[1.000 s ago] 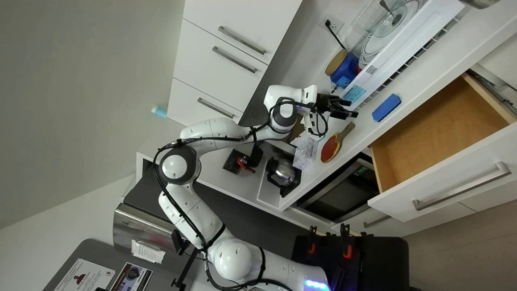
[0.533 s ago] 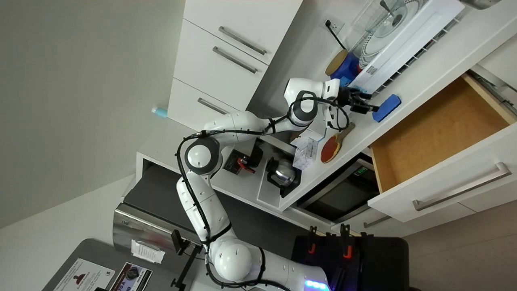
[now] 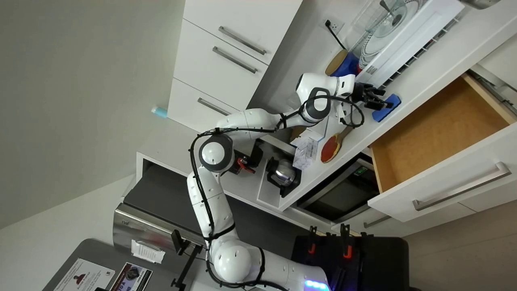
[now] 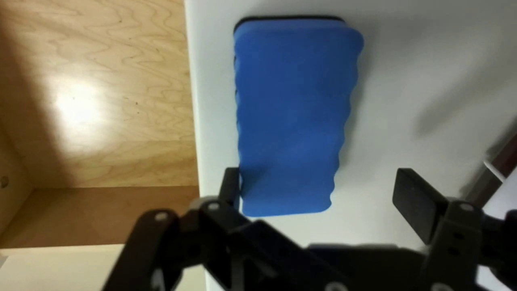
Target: Put the.blue sponge in the open drawer
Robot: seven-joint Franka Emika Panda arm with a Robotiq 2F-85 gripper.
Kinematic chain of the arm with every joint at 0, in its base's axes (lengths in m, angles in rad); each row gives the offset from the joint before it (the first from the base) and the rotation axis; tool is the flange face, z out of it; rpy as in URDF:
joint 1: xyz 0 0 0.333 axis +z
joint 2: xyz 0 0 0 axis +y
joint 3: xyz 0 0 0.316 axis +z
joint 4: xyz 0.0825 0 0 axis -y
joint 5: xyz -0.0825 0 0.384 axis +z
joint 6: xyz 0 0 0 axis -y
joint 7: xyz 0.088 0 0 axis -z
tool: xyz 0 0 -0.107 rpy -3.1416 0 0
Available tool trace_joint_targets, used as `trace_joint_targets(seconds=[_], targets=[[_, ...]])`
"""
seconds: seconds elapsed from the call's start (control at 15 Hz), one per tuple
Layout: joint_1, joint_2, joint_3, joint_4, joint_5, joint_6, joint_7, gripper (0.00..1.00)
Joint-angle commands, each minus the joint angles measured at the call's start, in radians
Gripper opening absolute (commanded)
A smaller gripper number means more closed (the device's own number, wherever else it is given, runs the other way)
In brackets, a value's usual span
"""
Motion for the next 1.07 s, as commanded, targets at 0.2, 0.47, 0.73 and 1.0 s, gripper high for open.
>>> trace_joint_targets(seconds=[0.2,0.47,0.73,1.0], targets=[[-0.011,0.044,0.009,0.068,0.059,-0.036,-0.053,0.43],[0.010,0.025,-0.014,0.048,0.045,-0.045,-0.039,0.32],[0.056,-0.047,-0.101,-0.051,0.010,-0.056,-0.005,0.32],[0.088,-0.114,-0.184,-0.176,-0.017,-0.042,0.000,0.32]])
